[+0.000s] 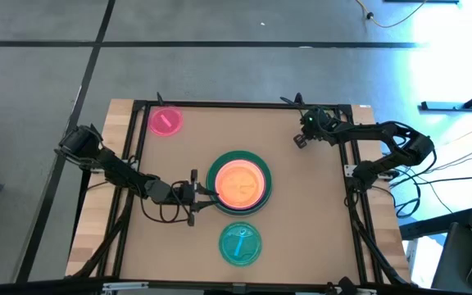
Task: Stack plastic plates
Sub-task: Stack the green plate on top of the orange plate
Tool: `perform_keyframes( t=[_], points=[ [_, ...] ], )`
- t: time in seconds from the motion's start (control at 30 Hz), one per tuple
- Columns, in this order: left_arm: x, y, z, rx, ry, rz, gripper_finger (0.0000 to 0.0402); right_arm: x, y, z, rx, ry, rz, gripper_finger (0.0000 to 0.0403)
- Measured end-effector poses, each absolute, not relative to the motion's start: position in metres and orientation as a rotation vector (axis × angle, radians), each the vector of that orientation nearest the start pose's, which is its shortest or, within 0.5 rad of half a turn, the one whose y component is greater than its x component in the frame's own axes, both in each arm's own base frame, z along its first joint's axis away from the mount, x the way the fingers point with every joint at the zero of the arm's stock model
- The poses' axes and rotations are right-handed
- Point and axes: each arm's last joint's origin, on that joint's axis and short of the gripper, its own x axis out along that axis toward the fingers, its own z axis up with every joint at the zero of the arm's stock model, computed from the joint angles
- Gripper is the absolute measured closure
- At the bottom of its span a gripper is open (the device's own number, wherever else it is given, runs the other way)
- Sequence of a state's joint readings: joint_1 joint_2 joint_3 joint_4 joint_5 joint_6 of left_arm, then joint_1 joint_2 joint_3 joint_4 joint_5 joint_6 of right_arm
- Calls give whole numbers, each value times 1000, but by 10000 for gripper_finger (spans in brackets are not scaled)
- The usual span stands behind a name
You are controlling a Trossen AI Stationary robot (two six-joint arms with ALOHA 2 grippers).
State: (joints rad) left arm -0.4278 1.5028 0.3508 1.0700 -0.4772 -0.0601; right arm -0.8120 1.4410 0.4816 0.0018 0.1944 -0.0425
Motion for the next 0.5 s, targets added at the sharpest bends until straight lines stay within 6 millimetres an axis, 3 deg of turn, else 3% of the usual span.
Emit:
perform_keyframes(
  t=[0.2, 0.5],
  points=[
    [233, -91, 160, -24, 72, 52, 295, 163, -164, 121, 199, 979, -836, 398],
    [233, -91, 160, -24, 72, 52, 295, 208, -125, 146, 21, 868, -621, 401]
  ],
)
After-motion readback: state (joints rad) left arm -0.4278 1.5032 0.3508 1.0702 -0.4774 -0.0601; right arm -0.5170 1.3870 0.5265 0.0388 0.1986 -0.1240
